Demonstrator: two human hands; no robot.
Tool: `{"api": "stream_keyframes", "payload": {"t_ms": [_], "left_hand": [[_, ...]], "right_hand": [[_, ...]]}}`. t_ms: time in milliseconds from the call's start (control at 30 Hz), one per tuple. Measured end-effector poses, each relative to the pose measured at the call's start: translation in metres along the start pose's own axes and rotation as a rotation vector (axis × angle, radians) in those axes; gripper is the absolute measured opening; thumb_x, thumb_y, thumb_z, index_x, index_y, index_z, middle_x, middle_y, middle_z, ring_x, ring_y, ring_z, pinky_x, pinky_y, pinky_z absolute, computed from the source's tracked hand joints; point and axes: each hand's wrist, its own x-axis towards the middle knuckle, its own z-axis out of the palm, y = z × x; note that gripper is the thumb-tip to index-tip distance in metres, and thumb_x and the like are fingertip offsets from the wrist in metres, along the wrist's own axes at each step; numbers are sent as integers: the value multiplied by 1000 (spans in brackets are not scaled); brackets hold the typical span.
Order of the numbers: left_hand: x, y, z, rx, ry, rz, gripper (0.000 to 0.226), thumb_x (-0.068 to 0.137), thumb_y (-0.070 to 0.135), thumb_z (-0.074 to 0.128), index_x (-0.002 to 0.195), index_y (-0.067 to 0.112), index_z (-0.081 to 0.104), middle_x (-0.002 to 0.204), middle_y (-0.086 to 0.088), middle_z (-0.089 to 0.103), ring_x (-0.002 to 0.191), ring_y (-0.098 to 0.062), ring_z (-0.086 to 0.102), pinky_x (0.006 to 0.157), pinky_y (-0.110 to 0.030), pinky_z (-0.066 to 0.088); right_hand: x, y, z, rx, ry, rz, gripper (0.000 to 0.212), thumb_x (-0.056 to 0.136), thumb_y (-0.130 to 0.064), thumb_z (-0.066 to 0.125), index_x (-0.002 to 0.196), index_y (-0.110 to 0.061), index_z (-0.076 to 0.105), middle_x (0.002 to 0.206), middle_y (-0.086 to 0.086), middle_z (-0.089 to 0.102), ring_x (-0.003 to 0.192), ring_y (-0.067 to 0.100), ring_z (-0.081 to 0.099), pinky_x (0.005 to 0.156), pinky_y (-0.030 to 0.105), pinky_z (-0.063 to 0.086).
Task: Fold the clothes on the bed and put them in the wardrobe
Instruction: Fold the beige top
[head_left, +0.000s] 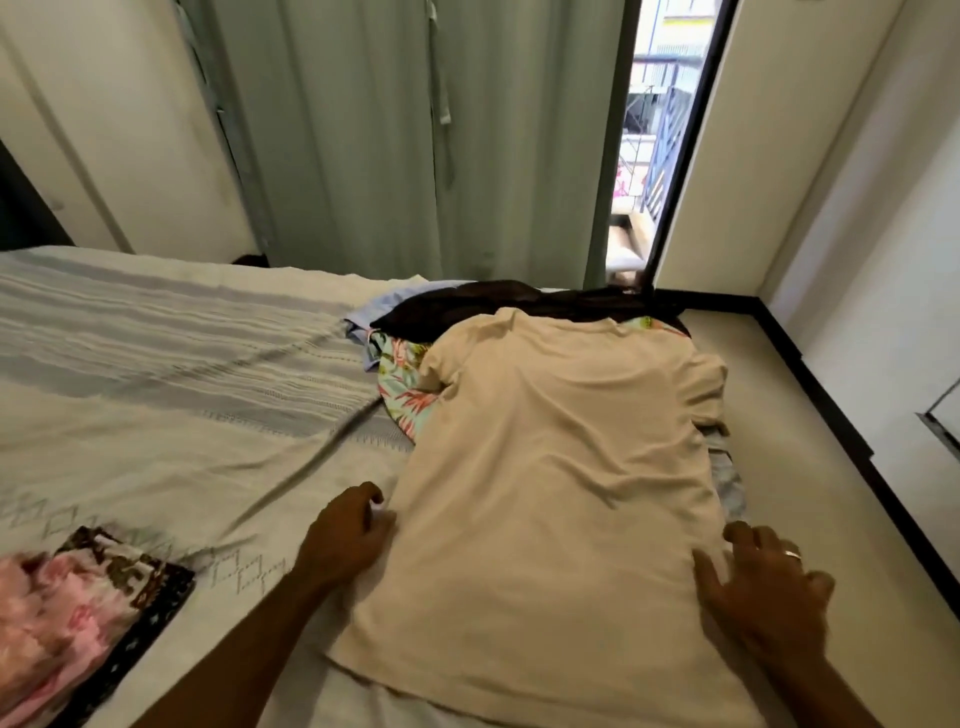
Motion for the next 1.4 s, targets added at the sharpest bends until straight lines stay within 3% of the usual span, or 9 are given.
{"api": "stream_keyframes", "payload": {"t_ms": [200, 367, 500, 633, 833, 1000, 1133, 1233, 1400], "left_hand": [[109, 35, 24, -157, 52, 75, 19, 95, 24, 67, 111, 12, 66, 100, -4, 64, 90, -23, 61, 77, -30, 42], [199, 68, 29, -402, 198, -143, 29, 101, 15, 57, 124, 0, 61, 117, -22, 66, 108, -36, 61, 84, -35, 43], [259, 67, 27, -327, 181, -253, 44, 99, 30, 59, 130, -2, 59, 128, -24, 63, 119, -40, 58, 96, -41, 45], [294, 51, 36, -260, 60, -276, 46, 86, 36, 75, 114, 0, 69, 109, -21, 71, 102, -38, 67, 86, -42, 55], [349, 51, 31, -473, 165, -317, 24, 103, 19, 48, 108, -1, 62, 107, -20, 63, 98, -31, 58, 78, -35, 41], [370, 51, 26, -953, -113, -464, 47, 103, 52, 46, 123, 13, 61, 116, -16, 69, 104, -31, 65, 93, -48, 55], [369, 39, 28, -551, -319, -220, 35, 79, 42, 84, 87, 14, 63, 88, -5, 65, 87, -19, 59, 75, -35, 49], [370, 50, 25, -383, -388, -93, 19, 82, 25, 83, 81, 10, 71, 80, -4, 66, 77, -12, 58, 70, -25, 47], [379, 66, 8, -716, -414, -450, 30, 90, 33, 64, 106, 9, 66, 103, -16, 69, 96, -31, 63, 80, -37, 49]], "right_hand": [[83, -115, -14, 61, 131, -322, 23, 77, -35, 70, 92, -20, 63, 88, 4, 62, 77, 32, 64, 71, 46, 43], [129, -202, 3, 251, -116, -462, 50, 87, -56, 45, 126, -25, 54, 128, 0, 58, 109, 28, 63, 89, 45, 44], [136, -244, 43, 265, -249, -582, 73, 82, -74, 35, 149, -48, 24, 167, -11, 11, 153, 14, 17, 117, 53, 22], [128, -258, 76, 270, -234, -601, 70, 90, -79, 27, 152, -59, 2, 166, -20, -12, 154, 11, -14, 120, 60, -7], [126, -258, 100, 297, -103, -588, 68, 92, -77, 28, 154, -56, 11, 168, -19, 0, 155, 11, -4, 121, 61, 3], [125, -260, 102, 329, -96, -584, 68, 92, -74, 36, 155, -52, 20, 168, -17, 7, 156, 12, 3, 120, 63, 10], [126, -259, 104, 323, -84, -579, 68, 92, -74, 36, 155, -52, 19, 167, -18, 6, 156, 11, 3, 119, 63, 11], [126, -259, 103, 315, -84, -579, 68, 93, -74, 36, 155, -52, 19, 168, -18, 7, 155, 11, 3, 119, 63, 11], [125, -260, 104, 319, -91, -576, 68, 92, -74, 38, 154, -51, 22, 168, -18, 7, 155, 11, 4, 119, 63, 12]]}}
